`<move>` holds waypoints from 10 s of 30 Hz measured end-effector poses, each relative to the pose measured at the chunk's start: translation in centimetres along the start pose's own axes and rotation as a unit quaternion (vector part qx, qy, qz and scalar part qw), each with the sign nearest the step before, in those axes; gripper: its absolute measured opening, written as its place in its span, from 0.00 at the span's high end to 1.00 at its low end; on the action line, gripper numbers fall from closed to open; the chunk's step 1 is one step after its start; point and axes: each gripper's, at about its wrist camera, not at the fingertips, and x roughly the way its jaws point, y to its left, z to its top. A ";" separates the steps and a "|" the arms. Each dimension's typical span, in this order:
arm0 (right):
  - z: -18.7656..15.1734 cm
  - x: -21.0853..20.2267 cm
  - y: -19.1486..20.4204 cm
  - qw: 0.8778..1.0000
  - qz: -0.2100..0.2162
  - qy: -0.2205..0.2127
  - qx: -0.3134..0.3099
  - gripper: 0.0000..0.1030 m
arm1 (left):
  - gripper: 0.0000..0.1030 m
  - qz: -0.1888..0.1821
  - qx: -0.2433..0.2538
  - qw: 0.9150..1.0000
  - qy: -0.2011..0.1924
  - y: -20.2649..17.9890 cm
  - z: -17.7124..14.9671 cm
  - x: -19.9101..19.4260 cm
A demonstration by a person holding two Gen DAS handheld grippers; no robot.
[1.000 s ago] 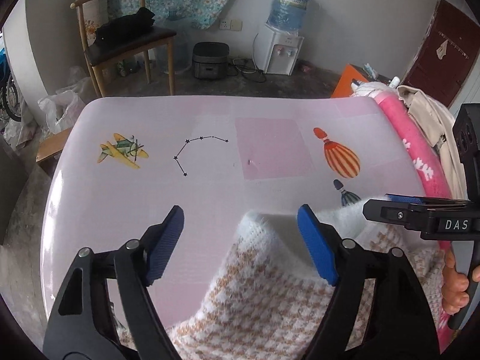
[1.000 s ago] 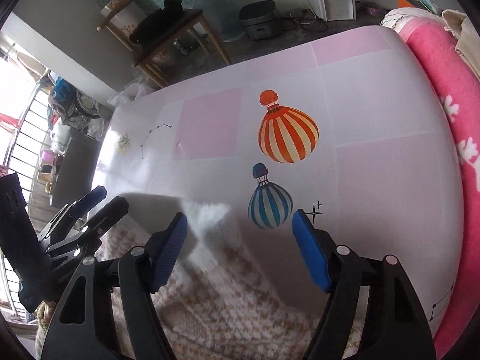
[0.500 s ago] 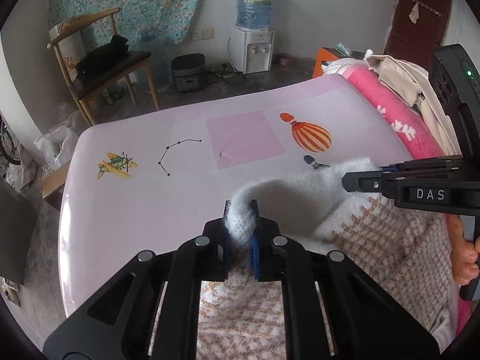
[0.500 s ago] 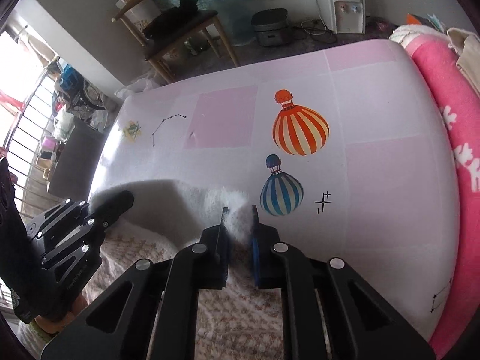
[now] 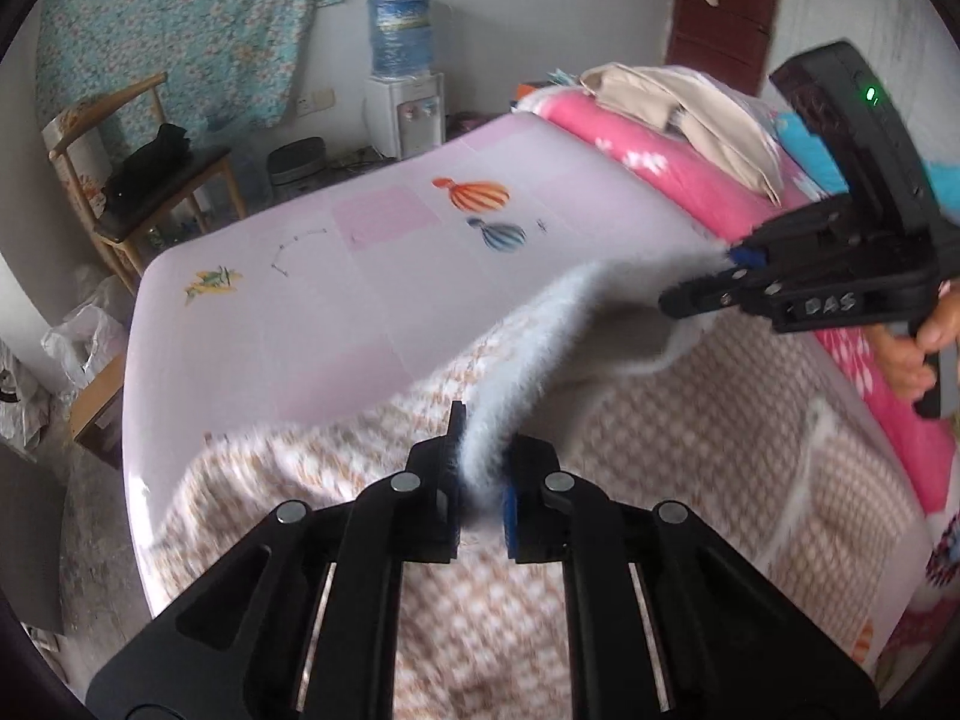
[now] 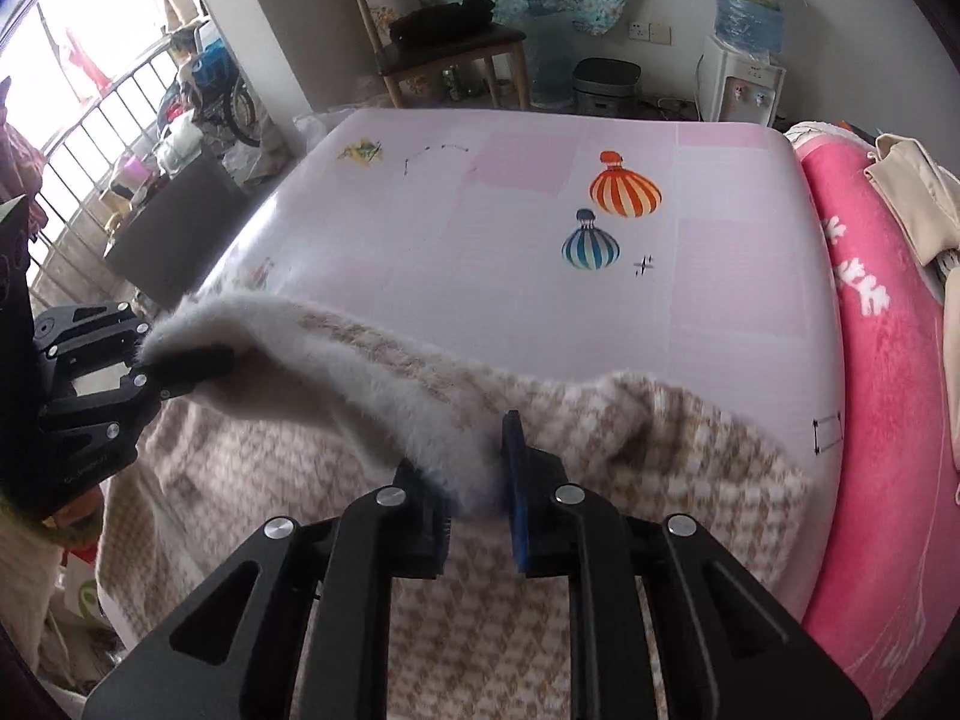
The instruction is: Fold large clothes
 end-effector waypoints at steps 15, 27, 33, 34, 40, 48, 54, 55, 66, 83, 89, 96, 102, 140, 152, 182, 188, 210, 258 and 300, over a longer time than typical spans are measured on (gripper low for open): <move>0.4 4.7 0.6 0.987 0.142 0.051 0.055 0.69 | 0.66 -0.015 0.010 1.000 0.020 0.7 -5.1 -2.2; 1.4 3.4 1.8 0.984 0.174 0.005 0.038 0.69 | 0.66 -0.086 -0.090 0.991 -0.050 3.9 -1.3 -4.1; -0.3 6.5 2.1 0.969 0.233 0.049 0.066 0.69 | 0.66 -0.084 -0.047 0.994 0.050 0.6 -2.0 2.4; -0.7 6.5 1.6 0.967 0.239 0.059 0.073 0.71 | 0.67 -0.068 -0.038 0.994 0.071 0.4 -2.8 3.4; -3.0 4.4 -2.1 0.971 0.209 0.084 0.080 0.82 | 0.67 -0.052 -0.030 0.996 0.072 1.4 -4.2 2.2; -2.3 0.7 -9.4 0.962 0.191 0.017 0.194 0.67 | 0.65 -0.065 -0.134 0.987 0.060 6.3 -3.4 0.5; -2.3 4.0 -8.7 0.963 0.167 0.047 0.204 0.68 | 0.63 -0.081 -0.242 0.963 0.087 9.7 -3.5 4.0; -2.2 4.1 -8.2 0.969 0.153 0.042 0.191 0.71 | 0.62 -0.076 -0.240 0.964 0.085 9.7 -3.4 4.3; -1.8 4.2 -5.3 0.989 0.081 0.024 0.119 0.80 | 0.61 -0.014 -0.188 0.979 0.073 10.7 -1.6 6.2; -3.7 3.4 2.9 0.993 -0.009 0.018 -0.117 0.74 | 0.63 -0.013 -0.015 0.996 0.084 0.6 -3.5 3.4; -1.5 0.7 1.9 0.997 0.045 0.000 -0.058 0.74 | 0.63 -0.025 -0.020 0.997 0.075 1.1 -3.5 1.9; 2.0 3.7 5.5 0.994 0.081 -0.016 -0.070 0.69 | 0.63 -0.020 -0.026 0.997 0.074 0.9 -3.7 2.2; 1.5 6.7 6.2 0.995 0.052 -0.001 -0.087 0.66 | 0.63 -0.037 -0.043 0.997 0.058 1.8 -4.2 1.1; -3.8 2.4 1.0 0.998 -0.037 -0.013 -0.043 0.39 | 0.45 0.007 -0.053 0.996 0.074 1.8 -3.2 1.9; -7.2 -6.1 2.8 0.997 -0.023 -0.070 -0.003 0.24 | 0.26 0.040 -0.089 0.994 0.038 0.6 -4.1 -5.7; -24.1 -6.7 10.9 0.994 -0.029 -0.078 0.073 0.19 | 0.14 0.142 -0.173 0.973 0.050 -8.5 -22.6 -10.3; -23.8 -6.8 11.2 0.993 -0.037 -0.088 0.067 0.19 | 0.14 0.139 -0.170 0.975 0.042 -8.4 -22.9 -10.2; -22.8 -2.9 10.6 0.997 -0.037 -0.057 0.036 0.40 | 0.61 0.152 -0.205 0.967 -0.018 0.3 -20.5 -11.9; -20.5 -8.3 1.4 0.988 -0.074 -0.109 0.086 0.51 | 0.69 0.243 -0.085 0.965 0.058 -3.2 -18.2 -7.1; -18.4 -3.4 0.7 0.992 -0.095 -0.011 0.077 0.63 | 0.69 0.238 -0.088 0.966 0.057 -2.9 -18.2 -7.0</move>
